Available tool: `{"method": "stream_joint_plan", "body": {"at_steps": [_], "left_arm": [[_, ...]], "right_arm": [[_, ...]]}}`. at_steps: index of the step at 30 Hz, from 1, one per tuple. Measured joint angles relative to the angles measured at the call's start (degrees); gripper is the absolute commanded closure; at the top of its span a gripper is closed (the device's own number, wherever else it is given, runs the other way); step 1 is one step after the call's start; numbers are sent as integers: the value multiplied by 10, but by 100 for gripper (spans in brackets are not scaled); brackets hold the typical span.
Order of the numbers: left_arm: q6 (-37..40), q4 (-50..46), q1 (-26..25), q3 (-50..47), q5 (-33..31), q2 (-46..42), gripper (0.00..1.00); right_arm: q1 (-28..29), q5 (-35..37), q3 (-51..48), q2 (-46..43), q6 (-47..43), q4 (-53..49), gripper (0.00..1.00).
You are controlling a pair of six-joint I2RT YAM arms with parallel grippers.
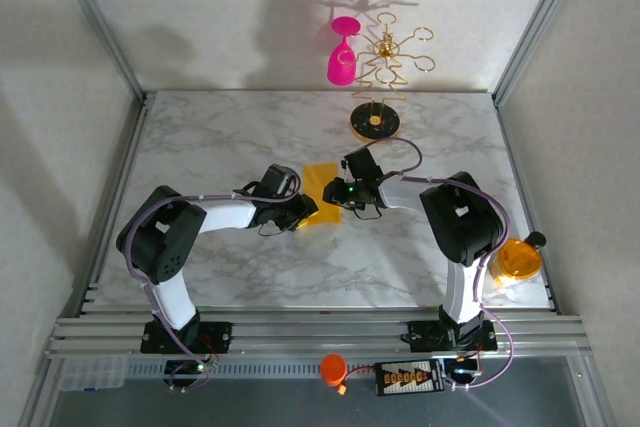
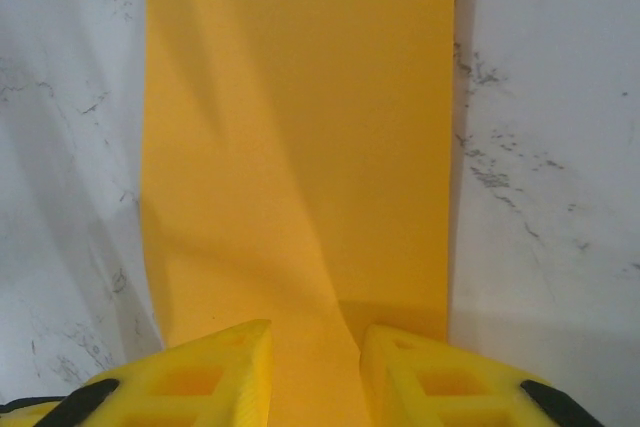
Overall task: Fold a paper plane with a square sheet of paper (pick it up from the middle)
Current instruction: Move the paper to the center of the table.
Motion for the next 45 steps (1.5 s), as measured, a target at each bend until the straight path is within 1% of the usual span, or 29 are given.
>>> {"method": "stream_joint_plan", "body": {"at_steps": [8, 13, 20, 25, 30, 38, 45], "left_arm": [[24, -37, 0, 10, -15, -3, 62], [30, -56, 5, 10, -32, -24, 62], [30, -60, 7, 10, -38, -29, 61], [30, -66, 7, 10, -41, -29, 59], [32, -72, 7, 10, -43, -29, 58], [45, -83, 6, 16, -41, -18, 62], [54, -83, 6, 26, -19, -2, 68]], "right_arm": [[-1, -5, 3, -13, -1, -16, 68], [-1, -29, 3, -36, -2, -20, 69], [-1, -59, 3, -32, -2, -23, 69], [-1, -48, 3, -6, -2, -43, 69], [-1, -37, 3, -4, -1, -44, 68], [-1, -34, 4, -2, 4, -45, 69], [-1, -33, 5, -2, 5, -46, 70]]}}
